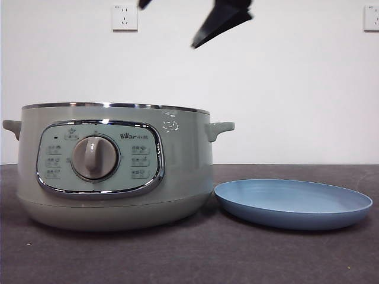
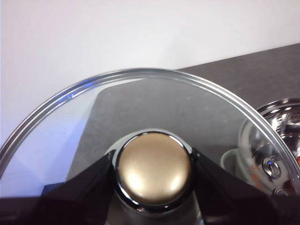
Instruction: Take the pumpkin out from the steamer,put the pumpkin in the blue plate,close the lid
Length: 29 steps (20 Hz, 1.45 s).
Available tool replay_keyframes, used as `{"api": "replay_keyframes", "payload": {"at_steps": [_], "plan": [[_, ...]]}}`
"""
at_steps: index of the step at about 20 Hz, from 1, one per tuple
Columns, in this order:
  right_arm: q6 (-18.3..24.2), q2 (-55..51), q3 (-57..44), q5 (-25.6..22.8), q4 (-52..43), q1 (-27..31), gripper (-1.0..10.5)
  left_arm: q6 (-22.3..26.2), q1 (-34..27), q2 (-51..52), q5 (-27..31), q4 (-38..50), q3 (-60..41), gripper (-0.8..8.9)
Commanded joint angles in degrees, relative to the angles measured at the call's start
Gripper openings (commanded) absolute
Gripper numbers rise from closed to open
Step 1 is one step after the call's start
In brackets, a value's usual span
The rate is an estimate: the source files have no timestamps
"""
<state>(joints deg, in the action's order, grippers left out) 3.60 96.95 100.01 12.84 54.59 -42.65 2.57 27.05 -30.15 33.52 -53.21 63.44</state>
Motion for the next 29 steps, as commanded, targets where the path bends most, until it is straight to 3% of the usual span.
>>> {"api": "replay_keyframes", "payload": {"at_steps": [1, 5, 20, 21, 24, 29], "plan": [[1.9, 6.4, 5.5, -4.0, 2.7, -2.8, 5.7, 0.7, 0.0, 0.1, 1.0, 1.0, 0.8, -0.09], [3.4, 13.1, 8.8, -8.9, 1.9, -6.4, 5.7, 0.6, 0.0, 0.0, 0.9, 0.8, 0.8, -0.09], [3.9, 25.6, 8.9, -8.7, -3.0, -7.7, 5.6, 0.6, 0.0, -0.1, 0.8, -0.7, 0.8, -0.09], [3.9, 25.6, 8.9, -8.7, -2.7, -7.7, 5.3, 0.6, 0.0, -0.1, 0.8, -1.0, 0.8, -0.09], [3.9, 25.6, 8.9, -8.7, -2.3, -7.7, -0.2, 0.6, 0.0, -0.1, 0.7, -2.6, 0.8, -0.09], [3.0, 22.3, 8.9, -8.7, -2.2, -7.7, -0.1, 0.6, 0.0, -0.1, -0.7, -1.8, 0.8, -0.09]]}}
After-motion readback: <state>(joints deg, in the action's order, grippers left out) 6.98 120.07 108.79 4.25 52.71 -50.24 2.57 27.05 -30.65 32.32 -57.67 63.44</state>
